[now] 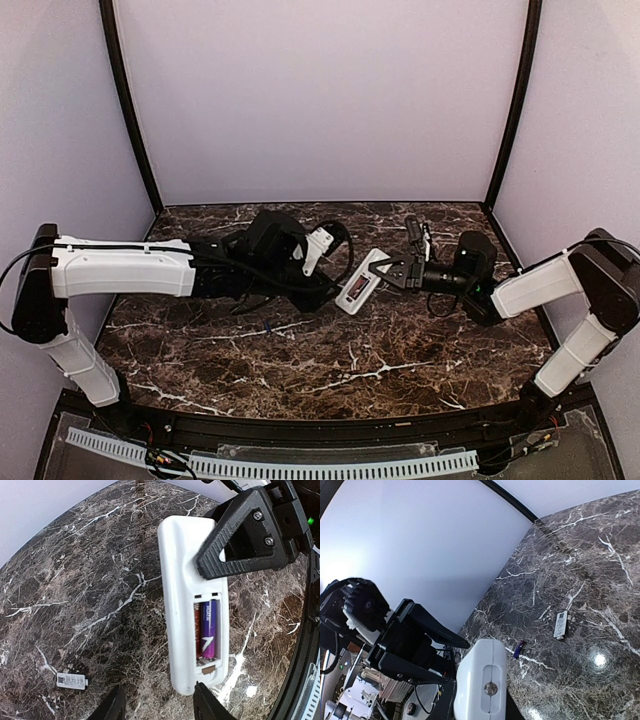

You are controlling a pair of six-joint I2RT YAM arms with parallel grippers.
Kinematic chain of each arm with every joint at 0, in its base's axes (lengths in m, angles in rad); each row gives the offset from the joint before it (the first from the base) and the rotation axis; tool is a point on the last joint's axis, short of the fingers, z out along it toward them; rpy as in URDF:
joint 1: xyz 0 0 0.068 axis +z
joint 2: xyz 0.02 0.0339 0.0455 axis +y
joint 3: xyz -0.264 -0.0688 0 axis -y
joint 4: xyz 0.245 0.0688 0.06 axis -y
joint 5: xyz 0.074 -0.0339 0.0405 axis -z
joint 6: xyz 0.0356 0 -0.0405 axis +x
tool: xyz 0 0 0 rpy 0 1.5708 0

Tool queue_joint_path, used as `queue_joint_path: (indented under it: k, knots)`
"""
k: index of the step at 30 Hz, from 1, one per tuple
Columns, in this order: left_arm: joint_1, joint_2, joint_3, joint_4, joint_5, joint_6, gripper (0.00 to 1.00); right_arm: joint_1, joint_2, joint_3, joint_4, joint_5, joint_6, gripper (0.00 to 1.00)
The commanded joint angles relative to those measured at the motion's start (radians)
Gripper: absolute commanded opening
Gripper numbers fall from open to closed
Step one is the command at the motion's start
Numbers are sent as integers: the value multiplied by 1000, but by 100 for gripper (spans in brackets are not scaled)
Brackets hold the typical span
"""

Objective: Load the batteries into the remote control
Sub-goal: Press the battery in the battery compartment.

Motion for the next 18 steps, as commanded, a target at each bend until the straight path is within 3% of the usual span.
queue_joint_path:
  k: [1, 8, 18]
  knots:
    - [-31, 13, 27, -30, 3, 51, 48, 18, -31, 14, -103, 103, 24, 0]
    - [-60, 128, 152, -103, 28, 74, 57, 37, -36, 39, -210, 153, 55, 0]
    - [-67, 236, 252, -180, 4, 65, 55, 47, -46, 54, -255, 167, 69, 0]
